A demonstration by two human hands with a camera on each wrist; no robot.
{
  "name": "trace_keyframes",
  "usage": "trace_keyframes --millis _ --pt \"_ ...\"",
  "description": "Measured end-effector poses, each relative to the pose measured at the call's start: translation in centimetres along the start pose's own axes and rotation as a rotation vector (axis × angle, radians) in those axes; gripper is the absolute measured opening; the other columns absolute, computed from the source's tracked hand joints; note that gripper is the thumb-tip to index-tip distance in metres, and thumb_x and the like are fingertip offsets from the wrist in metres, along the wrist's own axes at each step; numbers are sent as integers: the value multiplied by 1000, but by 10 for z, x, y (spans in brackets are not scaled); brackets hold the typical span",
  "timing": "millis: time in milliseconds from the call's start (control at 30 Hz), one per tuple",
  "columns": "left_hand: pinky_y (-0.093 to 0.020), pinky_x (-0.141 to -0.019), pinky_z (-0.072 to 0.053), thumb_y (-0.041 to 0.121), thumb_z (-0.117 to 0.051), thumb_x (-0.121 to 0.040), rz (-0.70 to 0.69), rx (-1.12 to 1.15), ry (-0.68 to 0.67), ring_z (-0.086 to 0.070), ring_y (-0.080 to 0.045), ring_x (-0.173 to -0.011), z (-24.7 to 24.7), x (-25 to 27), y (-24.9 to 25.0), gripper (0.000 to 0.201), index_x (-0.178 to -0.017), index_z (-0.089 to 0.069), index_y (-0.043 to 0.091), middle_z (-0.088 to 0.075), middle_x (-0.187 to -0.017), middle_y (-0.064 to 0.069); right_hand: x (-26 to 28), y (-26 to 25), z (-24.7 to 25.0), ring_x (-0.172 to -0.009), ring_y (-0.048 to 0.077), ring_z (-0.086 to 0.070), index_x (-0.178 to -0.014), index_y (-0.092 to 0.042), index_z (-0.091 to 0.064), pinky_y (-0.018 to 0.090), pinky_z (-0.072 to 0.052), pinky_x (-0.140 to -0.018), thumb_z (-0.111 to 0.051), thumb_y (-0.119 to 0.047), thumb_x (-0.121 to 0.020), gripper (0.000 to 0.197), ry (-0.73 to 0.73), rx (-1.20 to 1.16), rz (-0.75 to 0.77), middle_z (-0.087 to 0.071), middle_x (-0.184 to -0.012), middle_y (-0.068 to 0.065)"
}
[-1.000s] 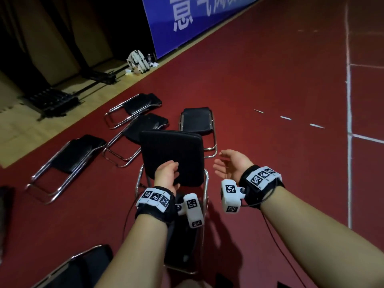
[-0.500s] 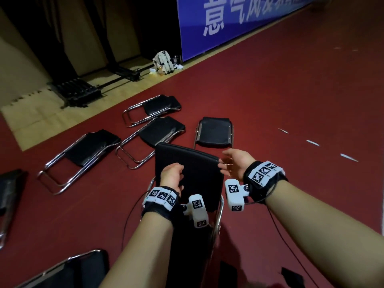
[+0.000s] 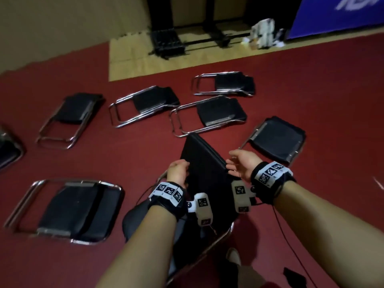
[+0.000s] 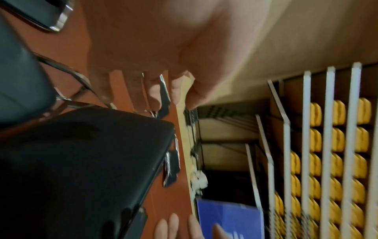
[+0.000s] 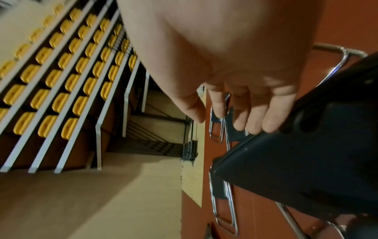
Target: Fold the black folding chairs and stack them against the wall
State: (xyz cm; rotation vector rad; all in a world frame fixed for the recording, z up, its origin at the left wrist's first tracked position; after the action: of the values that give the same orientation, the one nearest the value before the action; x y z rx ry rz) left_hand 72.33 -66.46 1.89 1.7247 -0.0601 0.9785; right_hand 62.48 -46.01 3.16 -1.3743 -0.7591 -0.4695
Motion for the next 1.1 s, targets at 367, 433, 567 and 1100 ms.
trace_keyframes --millis 367,433,567,1100 --pt "-33 -73 -45 6 -55 -96 95 11 288 -54 -11 -76 1 5 -56 26 -118 -66 14 -65 -92 3 -91 0 -12 -104 31 -61 -111 -13 -61 34 -53 -84 -62 -17 -93 19 -258 613 141 -62 -108 10" --pt "-29 -66 -41 10 -55 -96 130 -10 304 -54 -13 -79 1 4 -65 26 -119 -66 18 -65 -92 4 -118 17 -15 -109 39 -63 -101 -10 -69 47 -51 -94 -64 -18 -89 16 -321 662 158 -69 -109 15" --pt "-28 -64 -39 11 -54 -98 163 -15 330 -52 -15 -78 -7 -6 -72 25 -120 -65 18 -62 -100 -2 -134 26 -16 -99 35 -67 -103 -6 -72 50 -51 -95 -68 -36 -76 40 -374 713 185 -72 -103 15" --pt "-44 -92 -43 20 -54 -99 259 28 137 -58 -24 -98 -17 0 -85 12 -103 -63 26 -65 -100 -1 -78 17 -40 -99 34 -66 -103 1 -69 42 -52 -92 -60 -21 -97 25 -487 903 199 -70 -107 19"
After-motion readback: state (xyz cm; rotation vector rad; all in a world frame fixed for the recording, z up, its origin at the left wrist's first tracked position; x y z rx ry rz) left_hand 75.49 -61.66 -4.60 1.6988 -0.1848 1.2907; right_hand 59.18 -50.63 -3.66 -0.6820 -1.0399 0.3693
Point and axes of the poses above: each hand's wrist, its own x-axis away from the middle knuckle, its own z-axis out of the back of the hand, y = z × x, the point moved 7 cm from there along -x, towards the middle knuckle
